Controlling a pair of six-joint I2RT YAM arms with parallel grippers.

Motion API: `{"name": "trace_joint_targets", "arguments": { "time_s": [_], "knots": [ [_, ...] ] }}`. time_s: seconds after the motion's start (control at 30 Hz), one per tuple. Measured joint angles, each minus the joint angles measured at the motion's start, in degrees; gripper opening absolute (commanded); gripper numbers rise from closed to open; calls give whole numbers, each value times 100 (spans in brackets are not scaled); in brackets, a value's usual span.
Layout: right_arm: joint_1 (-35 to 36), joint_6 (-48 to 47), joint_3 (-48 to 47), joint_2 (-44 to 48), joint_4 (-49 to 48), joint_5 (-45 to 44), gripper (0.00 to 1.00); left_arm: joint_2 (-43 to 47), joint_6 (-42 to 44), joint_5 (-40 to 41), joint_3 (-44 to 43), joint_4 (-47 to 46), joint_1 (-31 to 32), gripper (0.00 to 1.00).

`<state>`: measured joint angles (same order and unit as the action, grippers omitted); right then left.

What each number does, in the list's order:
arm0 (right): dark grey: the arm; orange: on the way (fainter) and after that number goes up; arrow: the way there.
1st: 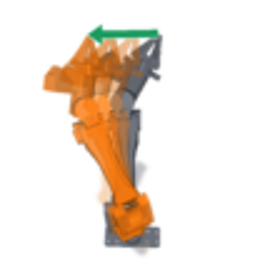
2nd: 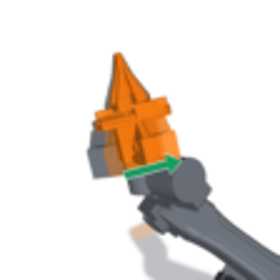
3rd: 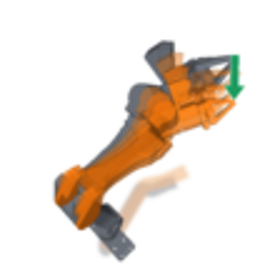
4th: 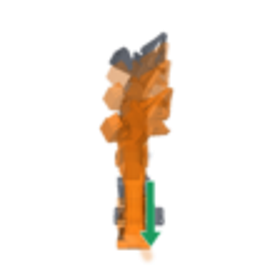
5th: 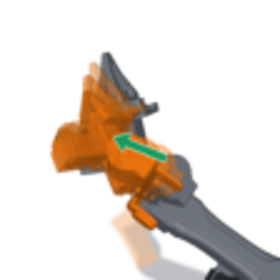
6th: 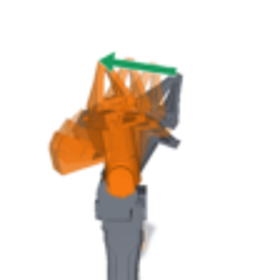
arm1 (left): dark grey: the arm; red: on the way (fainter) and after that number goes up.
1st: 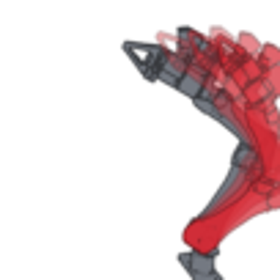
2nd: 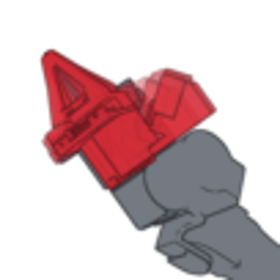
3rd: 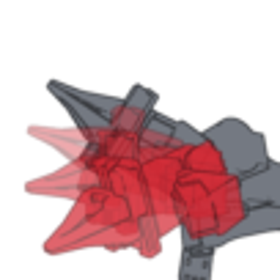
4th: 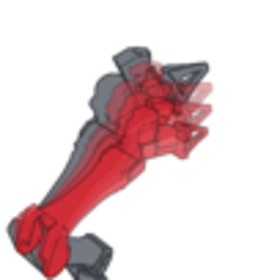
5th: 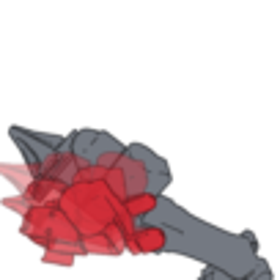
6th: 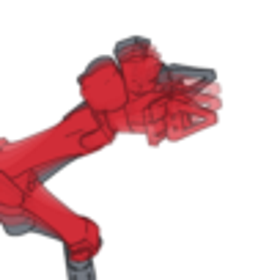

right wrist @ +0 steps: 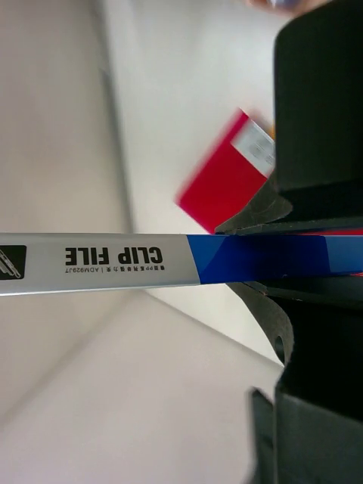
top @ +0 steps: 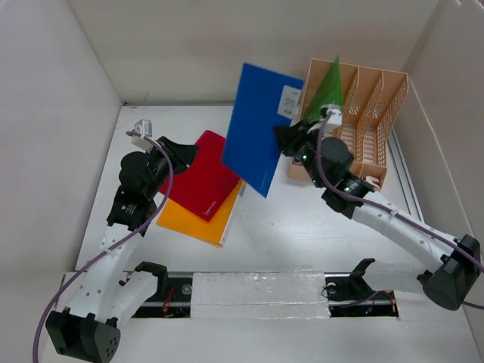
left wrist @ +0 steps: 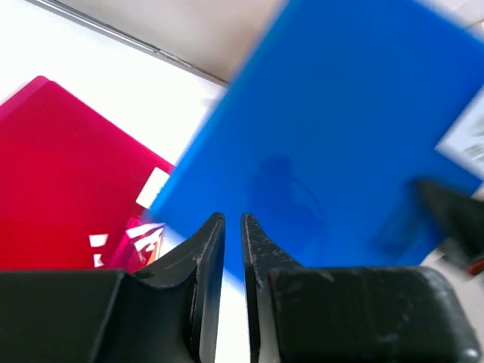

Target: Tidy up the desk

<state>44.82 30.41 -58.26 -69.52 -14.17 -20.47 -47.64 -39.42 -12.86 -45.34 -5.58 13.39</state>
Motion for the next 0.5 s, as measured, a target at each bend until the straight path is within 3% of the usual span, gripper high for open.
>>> {"name": "trace_joint_targets", "arguments": {
  "time_s": [0.2, 0.5],
  "knots": [
    [-883, -697, -638, 323, 83, -732, 0, 13, -2, -22, 0, 0, 0, 12],
    [-1556, -1515, -769, 376, -17, -1615, 0, 17, -2, -20, 0, 4, 0, 12]
  ]
}}
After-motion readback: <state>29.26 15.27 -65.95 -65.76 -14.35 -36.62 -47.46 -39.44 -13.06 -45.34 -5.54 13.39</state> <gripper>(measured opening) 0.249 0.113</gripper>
